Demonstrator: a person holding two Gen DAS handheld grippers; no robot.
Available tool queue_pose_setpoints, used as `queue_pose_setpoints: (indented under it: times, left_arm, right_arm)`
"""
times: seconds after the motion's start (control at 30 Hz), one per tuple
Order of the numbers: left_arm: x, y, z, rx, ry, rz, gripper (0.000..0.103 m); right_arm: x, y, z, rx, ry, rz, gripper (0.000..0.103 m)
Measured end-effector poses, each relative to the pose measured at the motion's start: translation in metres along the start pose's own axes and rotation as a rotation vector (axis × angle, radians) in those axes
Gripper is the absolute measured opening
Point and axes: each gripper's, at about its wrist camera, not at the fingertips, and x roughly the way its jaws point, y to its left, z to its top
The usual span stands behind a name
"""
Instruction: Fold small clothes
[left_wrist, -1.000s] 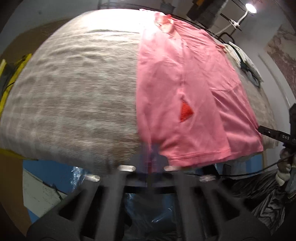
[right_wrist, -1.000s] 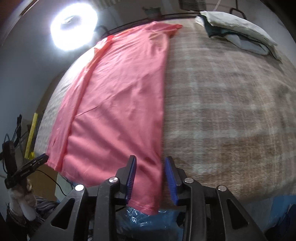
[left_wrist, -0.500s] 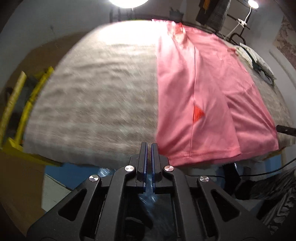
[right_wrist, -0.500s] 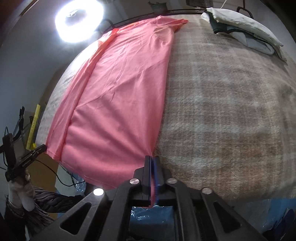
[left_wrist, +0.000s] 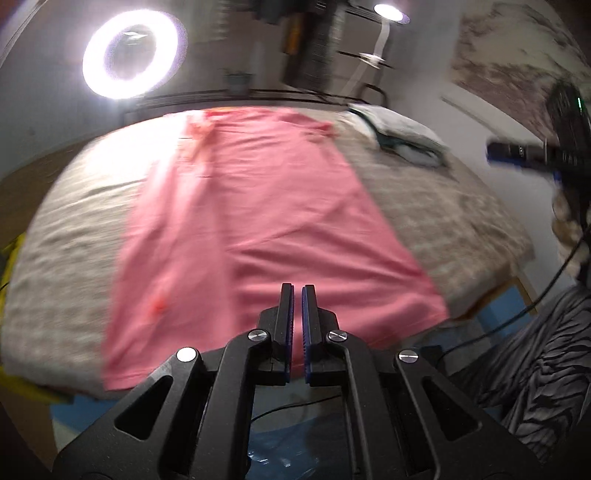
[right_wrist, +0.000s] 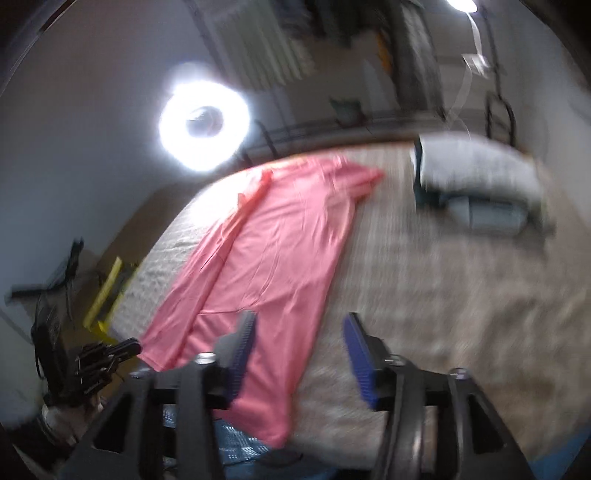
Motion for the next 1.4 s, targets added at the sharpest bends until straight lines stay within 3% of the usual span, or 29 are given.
queue_pose_setpoints:
  times: [0.03, 0.13, 0.17, 0.23, 0.33, 0.5, 0.57, 0.63, 0.73, 0.9, 1.07, 1.27, 1.4]
  left_arm:
    - [0.007, -0.014, 0.0, 0.017, 0.012, -0.017, 0.001]
    - [0.033, -0.057, -0.003, 0.081, 0.068, -0.103, 0.004]
    - [0.04, -0.069, -0.004, 0.095, 0.084, -0.128, 0.011]
    - [0.052, -0.095, -0.009, 0.128, 0.112, -0.177, 0.046]
    - [0.07, -0.128, -0.016, 0.201, 0.151, -0.197, 0.048]
    - [0.089, -0.148, -0.022, 0.269, 0.162, -0.146, 0.048]
    - [0.09, -0.148, -0.02, 0.279, 0.156, -0.136, 0.044]
    - [0.094, -0.142, -0.016, 0.274, 0.15, -0.123, 0.014]
    - [0.097, -0.124, -0.01, 0.214, 0.153, -0.158, 0.001]
    - [0.084, -0.106, -0.002, 0.096, 0.141, -0.215, 0.0]
    - [0.068, -0.095, 0.008, 0.012, 0.113, -0.263, 0.0]
    - [0.068, -0.088, 0.01, -0.008, 0.125, -0.292, 0.0]
    - [0.075, -0.085, 0.008, -0.029, 0.142, -0.31, 0.0]
  right_arm:
    - [-0.005, -0.002, 0.002, -0.049, -0.015, -0.02, 0.077]
    - [-0.014, -0.018, 0.01, -0.137, -0.02, -0.107, 0.078]
    - [-0.014, -0.029, 0.016, -0.124, -0.004, -0.101, 0.077]
    - [-0.01, -0.052, 0.025, -0.068, 0.02, -0.069, 0.073]
    - [0.005, -0.085, 0.042, 0.032, 0.022, -0.002, 0.071]
    - [0.046, -0.111, 0.062, 0.122, 0.04, 0.097, 0.067]
    - [0.067, -0.113, 0.069, 0.128, 0.056, 0.138, 0.067]
    - [0.085, -0.112, 0.076, 0.138, 0.065, 0.162, 0.067]
    - [0.117, -0.114, 0.089, 0.173, 0.081, 0.201, 0.067]
    - [0.174, -0.112, 0.117, 0.223, 0.107, 0.2, 0.067]
    - [0.23, -0.129, 0.143, 0.371, 0.105, 0.149, 0.067]
    - [0.282, -0.167, 0.154, 0.568, 0.064, 0.118, 0.067]
    - [0.297, -0.176, 0.165, 0.581, 0.009, 0.113, 0.068]
